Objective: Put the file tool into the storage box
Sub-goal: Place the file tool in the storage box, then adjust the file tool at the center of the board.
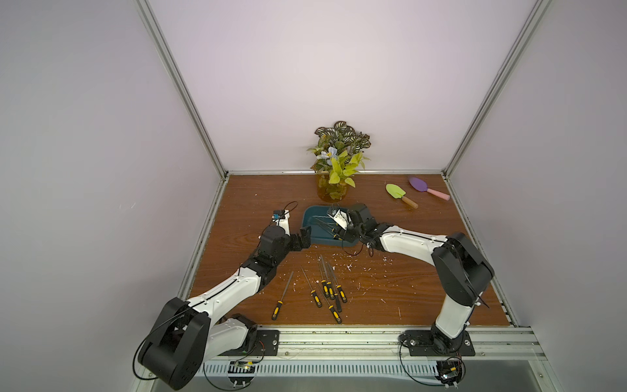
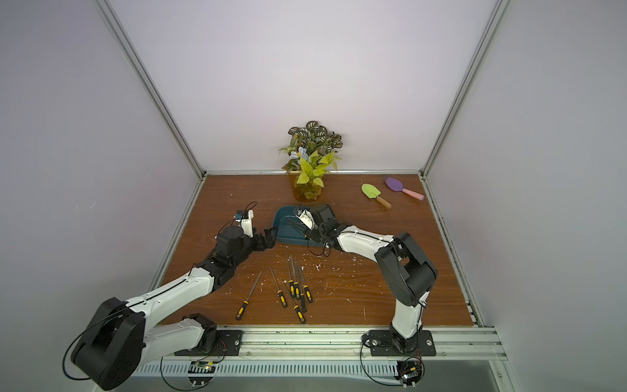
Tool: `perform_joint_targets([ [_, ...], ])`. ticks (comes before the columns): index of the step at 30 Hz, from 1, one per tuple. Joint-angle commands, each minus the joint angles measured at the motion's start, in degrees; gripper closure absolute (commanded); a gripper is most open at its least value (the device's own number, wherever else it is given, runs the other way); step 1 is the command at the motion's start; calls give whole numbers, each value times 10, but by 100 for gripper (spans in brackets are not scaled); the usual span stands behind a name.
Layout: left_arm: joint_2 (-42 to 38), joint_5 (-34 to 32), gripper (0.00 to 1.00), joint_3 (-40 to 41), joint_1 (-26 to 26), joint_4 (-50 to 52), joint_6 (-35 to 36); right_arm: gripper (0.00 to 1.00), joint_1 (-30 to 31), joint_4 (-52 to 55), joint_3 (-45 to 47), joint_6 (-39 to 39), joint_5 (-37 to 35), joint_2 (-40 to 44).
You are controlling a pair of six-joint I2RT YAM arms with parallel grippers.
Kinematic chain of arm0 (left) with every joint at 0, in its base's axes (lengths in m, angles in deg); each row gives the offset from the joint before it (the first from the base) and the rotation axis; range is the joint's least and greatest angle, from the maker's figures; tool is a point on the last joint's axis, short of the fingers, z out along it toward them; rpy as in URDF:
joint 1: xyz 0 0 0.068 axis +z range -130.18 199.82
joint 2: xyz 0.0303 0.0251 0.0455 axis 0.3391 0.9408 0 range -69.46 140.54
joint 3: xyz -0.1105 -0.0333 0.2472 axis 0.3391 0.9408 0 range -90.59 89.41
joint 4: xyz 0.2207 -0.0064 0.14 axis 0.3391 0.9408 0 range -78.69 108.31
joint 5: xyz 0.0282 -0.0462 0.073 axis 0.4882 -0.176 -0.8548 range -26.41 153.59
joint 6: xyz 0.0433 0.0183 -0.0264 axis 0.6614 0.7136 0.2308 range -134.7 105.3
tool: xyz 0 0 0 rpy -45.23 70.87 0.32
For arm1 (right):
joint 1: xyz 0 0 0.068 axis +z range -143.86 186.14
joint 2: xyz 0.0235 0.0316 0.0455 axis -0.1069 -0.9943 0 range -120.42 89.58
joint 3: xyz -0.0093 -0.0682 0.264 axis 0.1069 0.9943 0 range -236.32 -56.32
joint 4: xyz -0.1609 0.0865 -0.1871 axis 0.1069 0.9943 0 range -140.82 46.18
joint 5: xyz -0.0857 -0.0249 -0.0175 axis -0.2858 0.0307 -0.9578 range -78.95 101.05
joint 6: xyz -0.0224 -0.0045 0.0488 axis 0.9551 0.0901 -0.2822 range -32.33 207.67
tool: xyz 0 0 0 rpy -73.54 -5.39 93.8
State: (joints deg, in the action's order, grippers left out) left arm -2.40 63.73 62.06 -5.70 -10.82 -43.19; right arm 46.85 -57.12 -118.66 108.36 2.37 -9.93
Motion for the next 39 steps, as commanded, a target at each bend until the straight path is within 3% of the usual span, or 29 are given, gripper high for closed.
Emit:
perform_joint_targets([
  [1, 9, 7, 0, -3, -12, -17, -1, 38, 1, -12, 9, -98, 8, 78],
  [6, 30, -19, 0, -18, -33, -6, 11, 40, 17, -42, 116, -234, 45, 174],
  [12, 23, -13, 0, -12, -38, -18, 4, 41, 78, -87, 262, -368, 19, 261],
  [17, 10, -50, 0, -7, -39, -9, 21, 42, 146, -111, 337, -428, -11, 287],
  [21, -6, -84, 0, 8, -38, -17, 29, 46, 195, -125, 378, -473, -37, 276],
  [25, -11, -75, 0, 16, -38, -28, 24, 48, 238, -186, 419, -511, -51, 248],
  [34, -5, -107, 0, 21, -36, -28, 40, 50, 286, -152, 360, -516, -41, 144],
  [39, -9, -115, 0, 23, -36, -25, 44, 50, 287, -105, 337, -528, -83, 110],
])
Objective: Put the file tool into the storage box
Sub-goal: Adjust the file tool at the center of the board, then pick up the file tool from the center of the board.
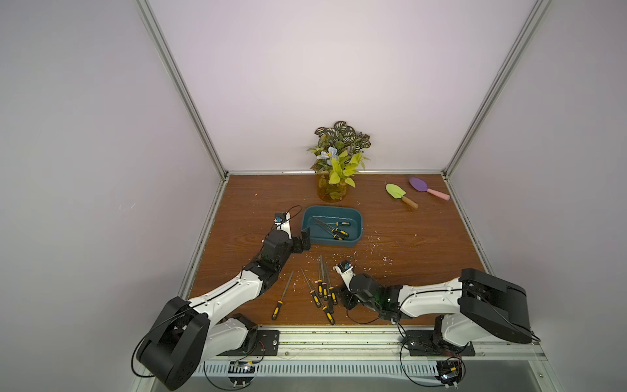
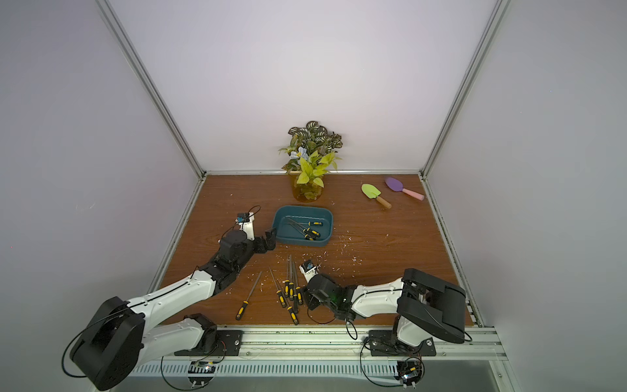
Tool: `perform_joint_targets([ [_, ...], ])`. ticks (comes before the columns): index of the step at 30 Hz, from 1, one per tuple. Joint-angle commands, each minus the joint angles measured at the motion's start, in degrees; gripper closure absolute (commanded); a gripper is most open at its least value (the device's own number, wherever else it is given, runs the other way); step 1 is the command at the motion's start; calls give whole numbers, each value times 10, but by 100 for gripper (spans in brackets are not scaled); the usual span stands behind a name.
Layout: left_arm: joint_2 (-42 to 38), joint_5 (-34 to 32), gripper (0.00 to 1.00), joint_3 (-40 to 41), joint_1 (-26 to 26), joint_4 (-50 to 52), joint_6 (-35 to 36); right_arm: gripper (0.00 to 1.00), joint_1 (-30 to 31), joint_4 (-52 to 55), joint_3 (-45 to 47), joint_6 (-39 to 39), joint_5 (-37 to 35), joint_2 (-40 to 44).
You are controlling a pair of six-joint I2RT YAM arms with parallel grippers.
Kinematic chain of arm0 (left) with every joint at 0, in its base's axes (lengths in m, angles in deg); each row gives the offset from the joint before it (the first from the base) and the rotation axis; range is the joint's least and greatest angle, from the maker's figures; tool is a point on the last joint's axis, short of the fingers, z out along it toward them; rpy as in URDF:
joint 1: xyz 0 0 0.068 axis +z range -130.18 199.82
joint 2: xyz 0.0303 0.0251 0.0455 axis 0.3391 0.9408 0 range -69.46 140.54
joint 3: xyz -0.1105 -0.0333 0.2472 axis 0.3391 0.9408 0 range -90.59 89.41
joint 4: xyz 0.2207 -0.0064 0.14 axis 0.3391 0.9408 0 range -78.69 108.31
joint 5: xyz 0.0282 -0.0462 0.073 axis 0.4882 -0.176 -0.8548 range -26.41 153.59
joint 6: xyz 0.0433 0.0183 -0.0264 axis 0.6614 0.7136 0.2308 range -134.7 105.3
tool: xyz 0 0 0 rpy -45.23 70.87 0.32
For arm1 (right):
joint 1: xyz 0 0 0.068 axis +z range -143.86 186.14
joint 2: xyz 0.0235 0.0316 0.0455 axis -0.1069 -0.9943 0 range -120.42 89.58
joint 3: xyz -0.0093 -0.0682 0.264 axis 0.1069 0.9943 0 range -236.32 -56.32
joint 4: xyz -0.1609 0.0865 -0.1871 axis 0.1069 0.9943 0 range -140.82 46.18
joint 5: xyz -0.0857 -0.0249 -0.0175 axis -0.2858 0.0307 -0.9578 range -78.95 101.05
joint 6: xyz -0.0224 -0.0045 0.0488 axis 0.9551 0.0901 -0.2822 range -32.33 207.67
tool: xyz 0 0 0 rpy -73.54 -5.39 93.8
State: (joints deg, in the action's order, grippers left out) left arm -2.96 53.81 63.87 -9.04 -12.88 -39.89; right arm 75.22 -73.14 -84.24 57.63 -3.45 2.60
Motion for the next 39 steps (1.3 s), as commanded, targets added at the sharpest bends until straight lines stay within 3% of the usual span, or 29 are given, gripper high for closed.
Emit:
perform_joint_targets([
  [1, -4, -16, 0, 7, -1, -5, 10, 50, 4, 66, -9, -24, -38, -12],
  [6, -3, -11, 0, 8, 3, -5, 8, 49, 5, 81, 10, -38, -86, 51],
  [13, -8, -4, 0, 8, 6, -4, 5, 48, 27, 95, 23, -44, -62, 126],
  [25, -17, 0, 0, 8, 6, -1, 5, 46, 77, 94, -7, -78, -56, 70],
  [39, -2, 18, 0, 3, 6, -4, -3, 46, 101, 124, -48, -88, -97, 50],
])
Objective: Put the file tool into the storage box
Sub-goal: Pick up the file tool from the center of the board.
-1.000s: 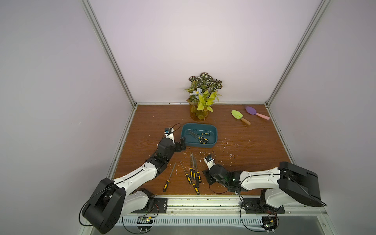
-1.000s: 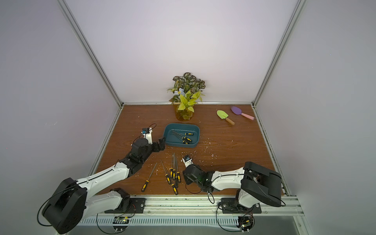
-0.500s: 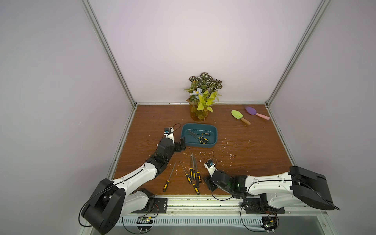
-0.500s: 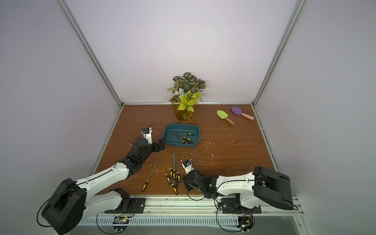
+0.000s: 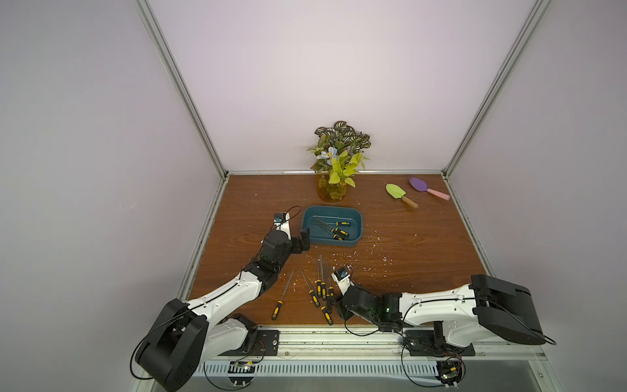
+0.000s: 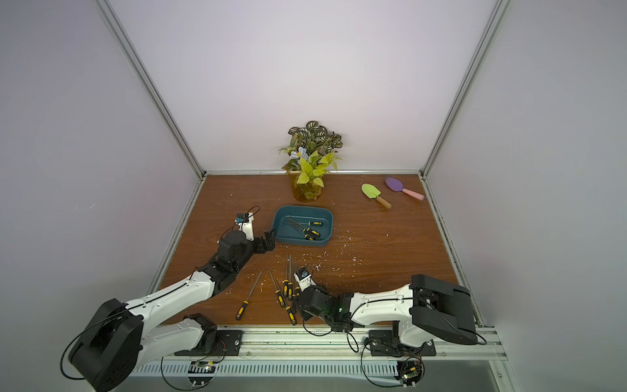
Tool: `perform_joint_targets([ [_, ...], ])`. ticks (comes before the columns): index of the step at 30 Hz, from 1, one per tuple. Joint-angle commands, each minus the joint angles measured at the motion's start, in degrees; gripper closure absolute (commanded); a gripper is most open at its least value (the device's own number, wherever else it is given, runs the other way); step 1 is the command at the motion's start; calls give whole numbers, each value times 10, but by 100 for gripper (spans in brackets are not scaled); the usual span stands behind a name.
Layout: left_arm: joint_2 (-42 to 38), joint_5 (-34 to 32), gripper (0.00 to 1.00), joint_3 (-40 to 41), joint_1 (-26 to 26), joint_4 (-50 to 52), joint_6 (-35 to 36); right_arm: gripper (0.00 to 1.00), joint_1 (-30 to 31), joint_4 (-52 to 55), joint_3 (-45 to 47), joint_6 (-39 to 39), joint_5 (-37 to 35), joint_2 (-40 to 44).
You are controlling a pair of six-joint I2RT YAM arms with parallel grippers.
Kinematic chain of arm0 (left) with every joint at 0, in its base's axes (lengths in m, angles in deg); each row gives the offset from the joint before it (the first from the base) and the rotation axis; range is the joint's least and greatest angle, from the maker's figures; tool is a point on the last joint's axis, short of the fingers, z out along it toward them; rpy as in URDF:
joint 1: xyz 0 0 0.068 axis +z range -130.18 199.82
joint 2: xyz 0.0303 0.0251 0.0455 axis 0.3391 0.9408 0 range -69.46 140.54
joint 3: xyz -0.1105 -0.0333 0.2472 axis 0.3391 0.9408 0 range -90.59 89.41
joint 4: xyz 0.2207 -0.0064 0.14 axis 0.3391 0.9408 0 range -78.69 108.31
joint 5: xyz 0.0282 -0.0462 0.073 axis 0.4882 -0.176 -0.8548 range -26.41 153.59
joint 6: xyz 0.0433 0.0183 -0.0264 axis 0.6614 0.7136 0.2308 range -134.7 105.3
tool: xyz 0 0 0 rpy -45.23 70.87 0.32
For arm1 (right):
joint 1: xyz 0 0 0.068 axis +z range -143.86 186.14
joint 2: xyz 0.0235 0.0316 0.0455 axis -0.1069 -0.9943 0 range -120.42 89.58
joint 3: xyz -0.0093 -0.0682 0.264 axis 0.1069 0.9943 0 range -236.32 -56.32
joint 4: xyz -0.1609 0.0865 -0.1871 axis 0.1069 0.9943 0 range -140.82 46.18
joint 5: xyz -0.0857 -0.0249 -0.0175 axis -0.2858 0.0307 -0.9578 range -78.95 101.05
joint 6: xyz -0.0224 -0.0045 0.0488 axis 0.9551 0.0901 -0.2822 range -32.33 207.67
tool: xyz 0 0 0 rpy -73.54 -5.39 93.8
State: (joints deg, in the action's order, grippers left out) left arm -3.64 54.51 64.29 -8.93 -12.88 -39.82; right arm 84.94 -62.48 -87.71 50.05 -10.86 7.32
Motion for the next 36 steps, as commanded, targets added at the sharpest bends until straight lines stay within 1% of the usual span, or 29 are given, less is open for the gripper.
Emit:
perform_joint_targets([
  [1, 8, 13, 0, -3, 5, -3, -4, 45, 5, 14, -13, -12, -23, 3],
  [6, 17, 19, 0, -6, 5, -2, -5, 45, 5, 12, -14, -16, -29, -19],
  [13, 7, 15, 0, -4, 5, -1, -5, 45, 5, 3, -21, -16, -29, -52],
  [19, 4, 15, 0, -4, 5, 0, -5, 44, 2, 45, -36, -32, -79, -82],
  [23, 3, 16, 0, -4, 5, 1, -5, 44, -8, 79, -42, -35, -109, -84],
  [26, 1, 16, 0, -3, 5, 2, -5, 46, -19, 78, -30, -31, -115, -73],
  [30, 0, 19, 0, -3, 5, 3, -5, 53, -27, 66, -13, -19, -117, -62],
  [36, 1, 20, 0, -3, 5, 1, -6, 54, -28, 40, -10, 7, -109, -94],
])
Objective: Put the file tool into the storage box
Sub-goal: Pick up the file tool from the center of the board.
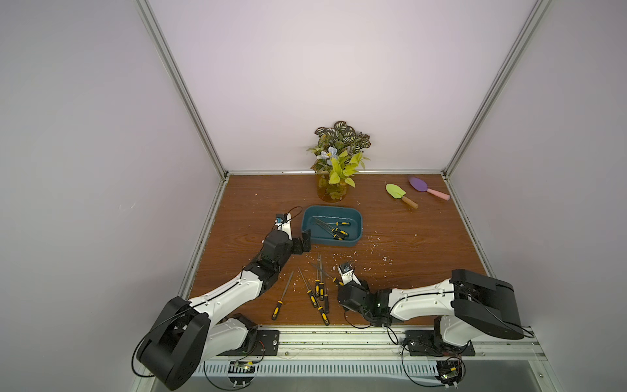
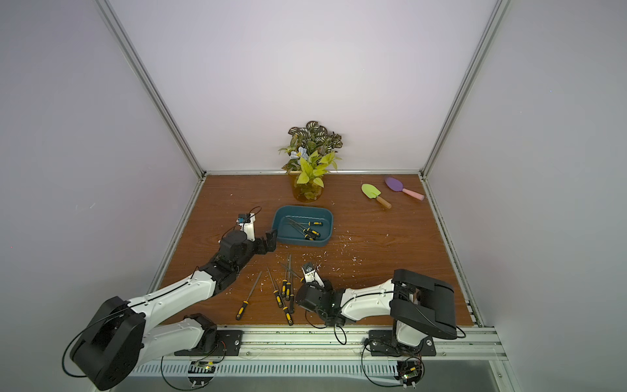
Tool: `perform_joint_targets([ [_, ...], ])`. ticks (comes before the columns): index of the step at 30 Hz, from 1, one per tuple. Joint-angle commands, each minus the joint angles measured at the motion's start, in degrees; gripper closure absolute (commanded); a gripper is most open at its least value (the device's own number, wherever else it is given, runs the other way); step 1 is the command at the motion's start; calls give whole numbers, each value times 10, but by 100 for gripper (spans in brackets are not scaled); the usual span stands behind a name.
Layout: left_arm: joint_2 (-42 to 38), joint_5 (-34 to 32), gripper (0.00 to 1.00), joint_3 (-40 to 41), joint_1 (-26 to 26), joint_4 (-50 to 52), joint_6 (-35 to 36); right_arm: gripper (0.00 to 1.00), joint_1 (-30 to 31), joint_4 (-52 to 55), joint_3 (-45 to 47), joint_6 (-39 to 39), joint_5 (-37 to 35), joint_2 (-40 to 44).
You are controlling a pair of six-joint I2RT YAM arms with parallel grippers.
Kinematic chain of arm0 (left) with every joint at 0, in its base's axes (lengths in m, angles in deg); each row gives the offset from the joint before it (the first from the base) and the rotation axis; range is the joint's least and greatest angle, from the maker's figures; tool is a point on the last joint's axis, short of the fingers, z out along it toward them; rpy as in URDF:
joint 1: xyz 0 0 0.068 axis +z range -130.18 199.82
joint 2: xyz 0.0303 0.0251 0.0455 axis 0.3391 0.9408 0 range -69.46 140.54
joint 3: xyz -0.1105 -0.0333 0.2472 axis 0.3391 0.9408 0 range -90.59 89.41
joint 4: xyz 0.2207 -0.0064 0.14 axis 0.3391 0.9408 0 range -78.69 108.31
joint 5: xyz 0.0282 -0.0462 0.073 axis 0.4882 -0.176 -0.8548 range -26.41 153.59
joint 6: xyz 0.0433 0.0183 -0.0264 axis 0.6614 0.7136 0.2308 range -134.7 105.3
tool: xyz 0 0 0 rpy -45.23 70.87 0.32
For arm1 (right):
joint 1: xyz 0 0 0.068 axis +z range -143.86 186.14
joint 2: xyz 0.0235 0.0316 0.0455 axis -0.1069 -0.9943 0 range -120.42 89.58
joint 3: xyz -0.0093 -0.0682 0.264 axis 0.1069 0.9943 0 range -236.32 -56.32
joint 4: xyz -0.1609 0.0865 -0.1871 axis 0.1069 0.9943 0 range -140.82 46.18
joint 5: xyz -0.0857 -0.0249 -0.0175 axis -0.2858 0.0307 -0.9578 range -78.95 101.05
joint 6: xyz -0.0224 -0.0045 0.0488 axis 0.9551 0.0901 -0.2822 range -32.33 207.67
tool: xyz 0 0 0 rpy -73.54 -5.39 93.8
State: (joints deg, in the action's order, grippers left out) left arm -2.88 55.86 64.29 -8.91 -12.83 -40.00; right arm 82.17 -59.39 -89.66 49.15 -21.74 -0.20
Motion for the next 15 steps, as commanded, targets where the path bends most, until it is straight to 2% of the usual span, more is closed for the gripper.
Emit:
perform_joint_targets([
  [1, -7, 7, 0, -3, 5, 1, -4, 56, 0, 1, 7, 20, 6, -29],
  [3, -7, 7, 0, -3, 4, 1, -4, 59, 1, -9, 4, 25, 12, -47],
  [8, -7, 4, 0, -2, 4, 1, -3, 73, 2, -27, -1, 33, 13, -76],
  [10, -7, 2, 0, -3, 5, 2, -1, 82, 2, -27, 1, 41, 9, -73],
  [15, -17, -2, 0, -4, 4, 8, -2, 93, 2, -10, 11, 72, -18, -28],
])
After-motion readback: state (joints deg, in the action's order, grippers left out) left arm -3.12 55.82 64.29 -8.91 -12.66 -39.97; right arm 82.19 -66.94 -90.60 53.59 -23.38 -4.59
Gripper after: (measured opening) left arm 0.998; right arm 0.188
